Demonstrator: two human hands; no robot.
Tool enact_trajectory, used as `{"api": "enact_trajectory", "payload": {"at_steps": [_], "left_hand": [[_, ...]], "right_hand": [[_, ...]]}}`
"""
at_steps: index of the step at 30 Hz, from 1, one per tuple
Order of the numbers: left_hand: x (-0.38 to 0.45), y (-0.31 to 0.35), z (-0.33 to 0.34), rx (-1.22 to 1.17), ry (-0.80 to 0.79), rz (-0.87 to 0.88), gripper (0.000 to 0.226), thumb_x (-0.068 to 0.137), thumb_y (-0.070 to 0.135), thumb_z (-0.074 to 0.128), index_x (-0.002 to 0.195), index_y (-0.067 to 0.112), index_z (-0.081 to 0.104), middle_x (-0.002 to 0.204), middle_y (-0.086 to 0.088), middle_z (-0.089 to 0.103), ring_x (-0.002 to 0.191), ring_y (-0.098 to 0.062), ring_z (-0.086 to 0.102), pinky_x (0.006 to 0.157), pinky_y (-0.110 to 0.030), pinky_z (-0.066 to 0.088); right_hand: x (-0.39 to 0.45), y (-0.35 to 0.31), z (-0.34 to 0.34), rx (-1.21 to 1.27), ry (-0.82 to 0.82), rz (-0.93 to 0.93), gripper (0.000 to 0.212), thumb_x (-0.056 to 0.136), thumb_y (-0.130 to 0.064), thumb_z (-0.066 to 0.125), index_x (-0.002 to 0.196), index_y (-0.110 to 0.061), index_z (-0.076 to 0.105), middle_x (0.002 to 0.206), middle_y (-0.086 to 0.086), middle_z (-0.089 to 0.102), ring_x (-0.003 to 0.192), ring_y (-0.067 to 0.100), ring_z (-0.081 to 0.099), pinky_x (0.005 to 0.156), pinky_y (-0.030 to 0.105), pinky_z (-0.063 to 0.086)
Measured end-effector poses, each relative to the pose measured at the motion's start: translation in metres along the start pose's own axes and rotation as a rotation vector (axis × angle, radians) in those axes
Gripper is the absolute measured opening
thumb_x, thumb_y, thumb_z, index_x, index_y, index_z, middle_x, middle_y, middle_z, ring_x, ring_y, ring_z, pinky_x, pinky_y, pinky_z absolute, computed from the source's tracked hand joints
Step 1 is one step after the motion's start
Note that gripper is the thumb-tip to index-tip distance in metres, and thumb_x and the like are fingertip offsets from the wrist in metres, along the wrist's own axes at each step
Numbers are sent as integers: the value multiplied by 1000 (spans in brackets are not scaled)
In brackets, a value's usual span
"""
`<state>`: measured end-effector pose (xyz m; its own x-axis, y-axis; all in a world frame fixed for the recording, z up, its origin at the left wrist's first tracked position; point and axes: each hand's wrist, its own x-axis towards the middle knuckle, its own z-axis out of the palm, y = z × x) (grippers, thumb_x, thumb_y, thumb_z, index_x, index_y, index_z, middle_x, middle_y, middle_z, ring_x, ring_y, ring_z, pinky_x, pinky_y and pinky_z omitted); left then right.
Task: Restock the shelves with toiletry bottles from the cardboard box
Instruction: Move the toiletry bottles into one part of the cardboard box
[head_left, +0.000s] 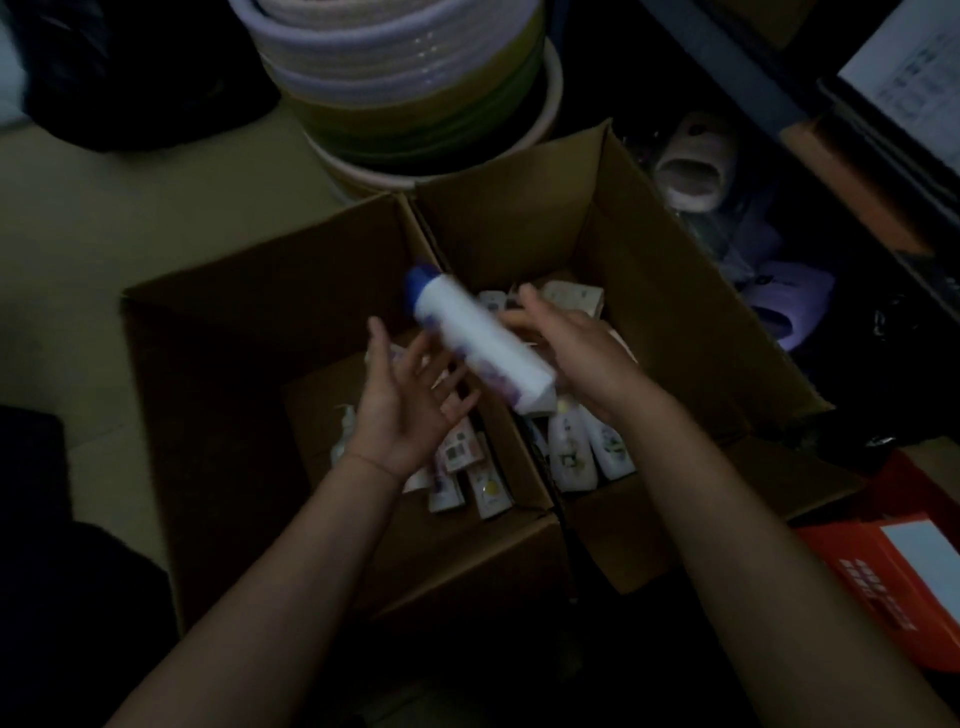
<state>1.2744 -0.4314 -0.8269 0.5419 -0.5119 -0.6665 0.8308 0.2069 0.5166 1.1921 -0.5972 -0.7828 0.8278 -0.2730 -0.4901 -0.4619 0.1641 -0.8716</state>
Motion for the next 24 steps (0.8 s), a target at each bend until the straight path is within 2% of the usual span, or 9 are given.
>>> {"api": "enact_trajectory", "payload": {"at_steps": [4,8,12,14,16,18,20,22,24], "left_hand": [[-3,18,-37,-111,16,-35,52,80,54,65,110,12,71,117,-13,64,103,-26,64,93,-42,53],[8,13,-61,288,225,-108,38,91,40,65,120,16,64,105,-10,70,82,-20,71,70,-35,56],[19,5,-54,405,296,-95,43,91,44,63,125,18,62,110,-9,66,92,-21,62,69,-32,47],[26,1,-36,487,263,-34,53,89,47,64,133,18,56,127,-11,61,106,-22,59,83,-33,49],[28,-7,-9,612,240,128,61,92,44,62,144,17,45,142,-8,52,122,-25,53,101,-41,46],[26,-10,23,934,300,584,57,95,35,57,145,13,41,144,-9,46,131,-26,46,111,-44,38],[27,-9,50,1255,171,1033,47,95,32,53,137,11,51,139,-10,51,131,-24,46,112,-38,32],[37,-10,64,1504,-15,1110,39,96,37,43,118,14,65,114,-7,67,111,-24,60,106,-37,33],[46,-15,64,1619,0,1019,47,97,43,31,92,15,69,78,-5,69,81,-27,64,100,-36,33]], "right_hand": [[-3,-13,21,7,85,-89,42,104,-36,42,94,-8,72,83,12,73,71,26,69,58,28,52],[11,7,16,-1,207,-53,38,104,-28,43,89,-7,71,73,8,69,60,20,63,55,27,45],[15,29,-2,26,266,47,37,104,-26,43,93,-4,71,74,8,67,59,17,60,53,23,45],[16,38,-13,63,314,94,36,103,-25,43,89,-6,70,71,6,65,54,14,58,49,22,42],[21,47,-26,83,355,127,35,102,-25,43,85,-8,69,68,5,65,50,13,56,44,21,38],[28,58,-37,69,391,181,34,101,-25,43,83,-9,68,69,5,66,48,12,56,44,22,38],[36,69,-47,74,420,248,33,100,-23,43,82,-9,67,70,6,65,47,12,55,44,23,38],[44,75,-55,102,451,303,32,100,-20,42,80,-8,63,69,7,62,43,11,55,39,18,38],[55,87,-62,136,463,380,32,101,-17,40,77,-9,60,70,7,60,47,12,57,36,14,39]]}}
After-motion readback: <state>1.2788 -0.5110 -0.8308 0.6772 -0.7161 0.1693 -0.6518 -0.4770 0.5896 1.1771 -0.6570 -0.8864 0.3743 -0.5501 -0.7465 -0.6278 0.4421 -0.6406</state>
